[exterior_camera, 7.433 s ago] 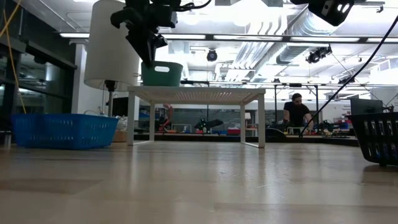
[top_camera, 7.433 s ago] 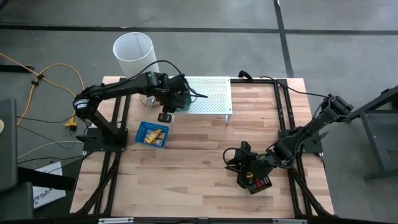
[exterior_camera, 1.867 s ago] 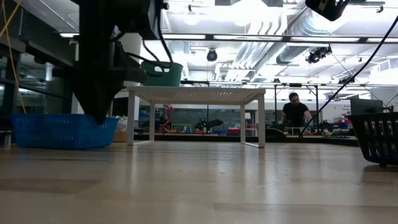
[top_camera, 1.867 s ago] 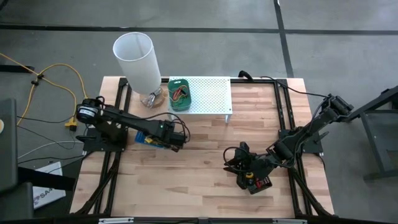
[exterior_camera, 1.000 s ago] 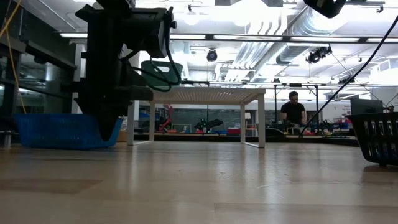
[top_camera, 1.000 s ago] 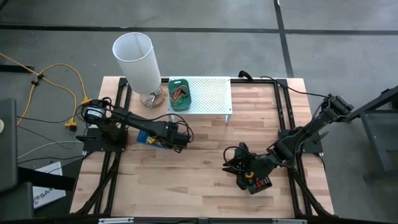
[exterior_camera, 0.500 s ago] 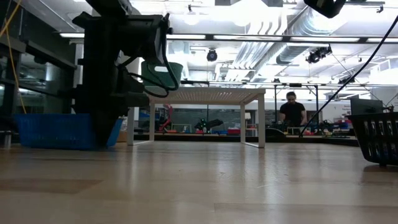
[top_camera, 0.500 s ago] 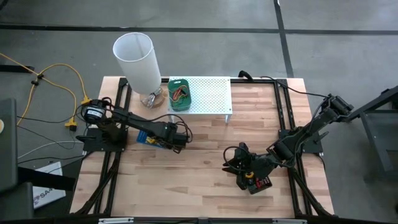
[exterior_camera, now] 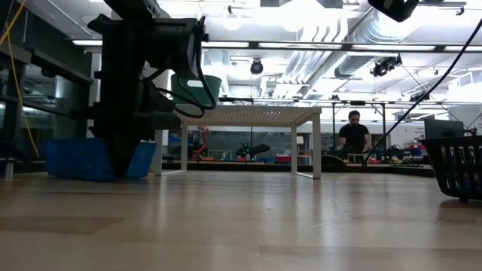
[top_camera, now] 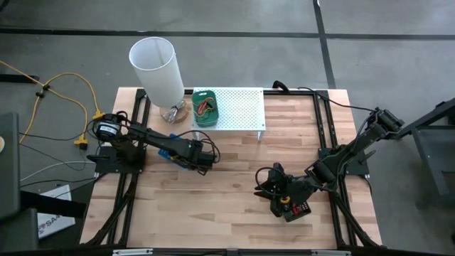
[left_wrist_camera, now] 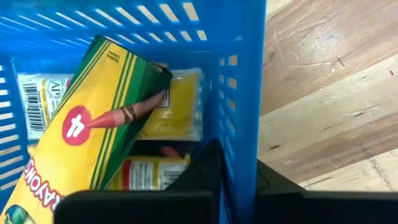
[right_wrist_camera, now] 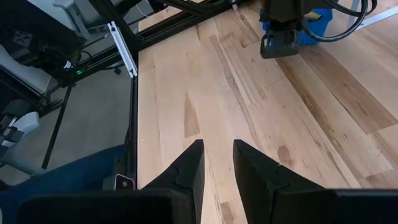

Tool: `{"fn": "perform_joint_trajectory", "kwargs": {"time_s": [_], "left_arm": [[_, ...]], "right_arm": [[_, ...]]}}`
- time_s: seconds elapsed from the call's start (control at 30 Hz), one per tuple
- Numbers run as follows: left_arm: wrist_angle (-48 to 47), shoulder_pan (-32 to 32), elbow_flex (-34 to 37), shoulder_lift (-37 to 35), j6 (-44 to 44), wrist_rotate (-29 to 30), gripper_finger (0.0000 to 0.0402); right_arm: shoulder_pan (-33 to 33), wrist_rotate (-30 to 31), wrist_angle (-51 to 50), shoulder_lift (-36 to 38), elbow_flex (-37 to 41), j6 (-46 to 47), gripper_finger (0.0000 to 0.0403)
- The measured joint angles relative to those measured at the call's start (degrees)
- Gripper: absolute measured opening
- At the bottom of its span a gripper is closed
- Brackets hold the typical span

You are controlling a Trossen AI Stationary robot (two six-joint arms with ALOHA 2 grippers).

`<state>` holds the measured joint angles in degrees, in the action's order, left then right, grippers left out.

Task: Pick & Place Office Desk Supplies
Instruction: Put the blue bin with yellow crayon box on the shelf

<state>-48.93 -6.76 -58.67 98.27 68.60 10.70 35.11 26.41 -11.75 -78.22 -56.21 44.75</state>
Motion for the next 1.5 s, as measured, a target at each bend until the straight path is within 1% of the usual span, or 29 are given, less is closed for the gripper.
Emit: {"fn": "perform_joint_trajectory", "kwargs": {"time_s": [0.17,0.4,0.5,0.67,0.77,0.9,1.13,1.33,1.5], "left_arm": [[-0.4,-0.8,0.0,0.0,1.7,0.1,0.0002],[-2.5,-4.1,0.0,-1.0,4.8,-0.1,0.0001],[-2.3,-5.9,-0.1,-1.9,4.6,-1.4,0.0001],[-2.3,-9.0,-0.2,-4.2,3.5,-5.7,0.0001],[-2.2,-11.6,-1.1,-5.1,3.3,-6.9,0.0001],[-2.5,-14.6,-3.5,-5.7,2.3,-7.9,0.0001],[-3.1,-18.9,-9.7,-5.7,-2.7,-8.6,0.0001],[-3.9,-21.7,-15.2,-5.7,-6.2,-11.0,0.0000],[-3.8,-23.5,-20.1,-5.7,-10.9,-11.2,0.0000]], "right_arm": [[0.0,0.0,0.0,0.0,0.0,0.0,0.0073],[0.0,0.0,0.0,0.0,0.0,0.0,0.0073],[0.0,0.0,0.0,0.0,0.0,0.0,0.0073],[0.0,0.0,0.1,0.0,0.0,0.0,0.0073],[0.0,0.0,0.1,0.0,0.0,0.0,0.0073],[0.0,0.0,0.1,0.0,0.0,0.0,0.0073],[0.0,0.0,0.2,0.0,0.0,0.0,0.0073],[0.0,0.0,0.2,0.0,0.0,0.0,0.0073],[0.0,0.0,0.2,0.0,0.0,0.0,0.0073]]}}
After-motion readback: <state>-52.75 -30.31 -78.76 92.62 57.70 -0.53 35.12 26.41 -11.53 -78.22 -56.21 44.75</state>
